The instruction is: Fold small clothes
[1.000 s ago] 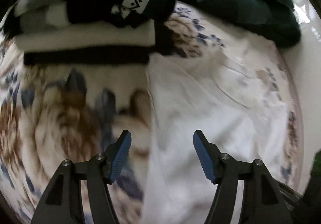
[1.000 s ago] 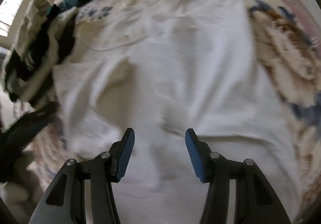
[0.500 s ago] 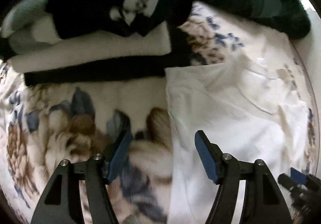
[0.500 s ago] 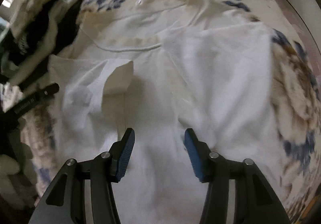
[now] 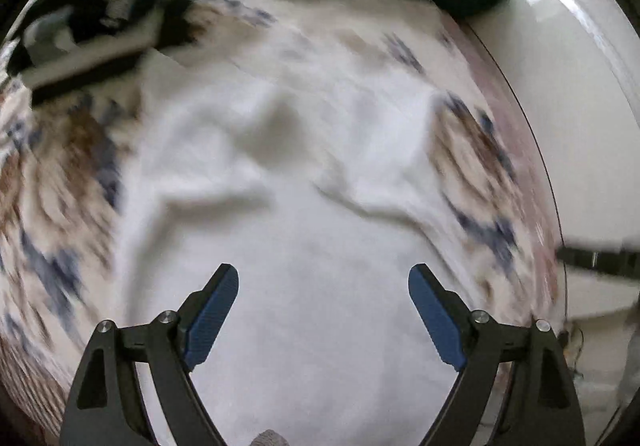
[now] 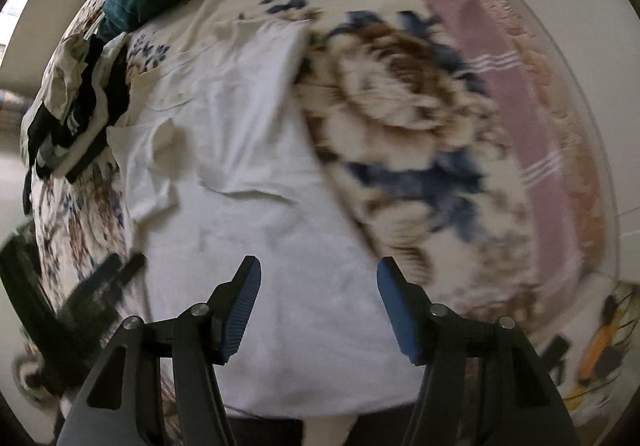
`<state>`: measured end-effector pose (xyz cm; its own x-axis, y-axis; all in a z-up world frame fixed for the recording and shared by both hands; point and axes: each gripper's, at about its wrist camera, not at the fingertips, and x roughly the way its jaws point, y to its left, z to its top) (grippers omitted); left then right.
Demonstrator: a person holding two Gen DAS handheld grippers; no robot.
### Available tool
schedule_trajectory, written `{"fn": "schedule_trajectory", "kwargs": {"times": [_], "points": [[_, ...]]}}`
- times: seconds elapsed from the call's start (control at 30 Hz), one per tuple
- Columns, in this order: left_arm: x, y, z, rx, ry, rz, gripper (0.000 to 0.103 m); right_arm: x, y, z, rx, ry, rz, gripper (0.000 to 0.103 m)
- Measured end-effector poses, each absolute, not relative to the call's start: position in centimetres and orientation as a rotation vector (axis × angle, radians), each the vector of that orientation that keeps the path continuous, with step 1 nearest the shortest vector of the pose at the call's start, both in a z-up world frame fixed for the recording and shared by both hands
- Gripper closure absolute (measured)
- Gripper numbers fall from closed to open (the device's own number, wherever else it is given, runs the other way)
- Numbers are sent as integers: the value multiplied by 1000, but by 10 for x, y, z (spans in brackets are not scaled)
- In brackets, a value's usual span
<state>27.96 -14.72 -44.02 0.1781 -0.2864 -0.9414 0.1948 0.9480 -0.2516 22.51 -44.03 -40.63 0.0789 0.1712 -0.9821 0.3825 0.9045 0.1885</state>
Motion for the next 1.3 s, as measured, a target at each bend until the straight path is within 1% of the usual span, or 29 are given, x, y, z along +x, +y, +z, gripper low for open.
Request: {"fn": "schedule_trajectory", "kwargs": {"times": [0.13,0.23,0.4,0.47,0.5,0.53,0.57,0.6,0.63,0.67,0.9,1.0,1.13,1.17,1.2,1.27,1.3], "points": [[217,-233,-470,-146,1510,-362,16,200,-493,-404,371,1529,-144,40],[183,-284,-485,-151,1573,-381,16,182,-536,-404,341,1546,-144,40],[147,-355,-516,-74,1620,-400,16,176,-594,-414,345,1550,-158,40],[136,-370,-533,18,1604,-328,17,181,-602,-420,348,1544,-148,40],[133,-370,-536,22,1597,-310,17,187,-605,-425,351,1541,-138,40],[130,-368,-542,16,1590,-292,28,195,-605,-431,355,1538,-120,40],[128,-366,-545,24,1581,-272,48,201,-601,-436,359,1539,-112,40],[127,-362,-544,26,1560,-260,60,213,-599,-444,372,1540,-84,40],[127,-354,-541,6,1535,-258,90,226,-593,-453,394,1534,-50,40],[127,-347,-538,-11,1523,-257,100,235,-589,-458,406,1528,-30,40],[123,-291,-527,-98,1460,-270,101,359,-534,-522,531,1464,221,40],[120,-278,-526,-132,1450,-267,101,401,-517,-549,592,1474,243,40],[121,-256,-518,-194,1435,-254,101,437,-502,-575,657,1491,261,42],[121,-251,-515,-202,1428,-249,101,443,-499,-578,674,1485,260,49],[122,-249,-512,-208,1422,-244,101,448,-495,-579,695,1469,270,67],[121,-241,-507,-223,1410,-242,101,454,-488,-576,720,1456,283,78],[121,-235,-504,-234,1404,-241,101,457,-482,-573,728,1447,294,86]]}}
